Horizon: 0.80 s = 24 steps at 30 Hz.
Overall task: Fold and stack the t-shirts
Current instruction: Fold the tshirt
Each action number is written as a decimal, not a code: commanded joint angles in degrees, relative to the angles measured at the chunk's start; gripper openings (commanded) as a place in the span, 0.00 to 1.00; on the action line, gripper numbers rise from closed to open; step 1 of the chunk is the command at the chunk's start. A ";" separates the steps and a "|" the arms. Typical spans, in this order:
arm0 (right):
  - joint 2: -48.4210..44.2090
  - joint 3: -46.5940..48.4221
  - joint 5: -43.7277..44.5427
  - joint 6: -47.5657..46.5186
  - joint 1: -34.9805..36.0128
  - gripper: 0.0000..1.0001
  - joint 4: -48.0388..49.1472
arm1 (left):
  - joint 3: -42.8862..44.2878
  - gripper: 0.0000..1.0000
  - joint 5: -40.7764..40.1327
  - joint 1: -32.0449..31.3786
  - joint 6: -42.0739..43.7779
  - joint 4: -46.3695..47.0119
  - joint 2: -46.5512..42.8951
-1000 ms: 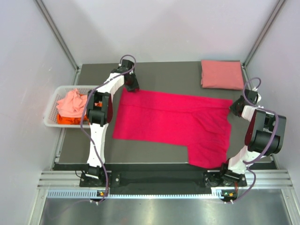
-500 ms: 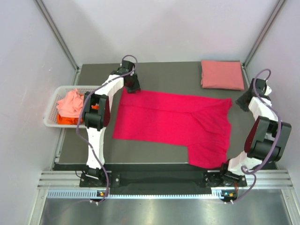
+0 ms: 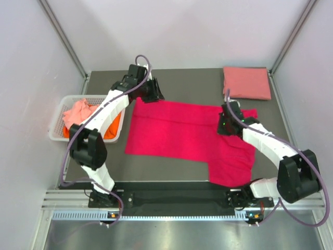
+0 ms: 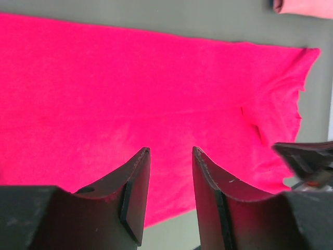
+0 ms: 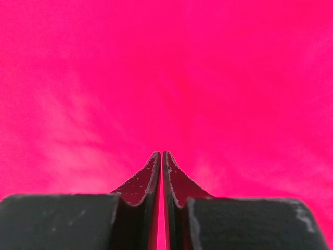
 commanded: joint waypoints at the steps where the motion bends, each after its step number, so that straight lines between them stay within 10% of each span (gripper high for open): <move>1: 1.94 -1.54 4.25 -0.66 4.71 0.03 0.44 | -3.85 0.43 -0.32 0.43 -0.01 -0.12 -8.52; 24: 15.21 3.55 22.10 0.57 7.89 0.03 -5.80 | -8.00 0.44 -4.37 2.53 2.63 -2.23 -17.24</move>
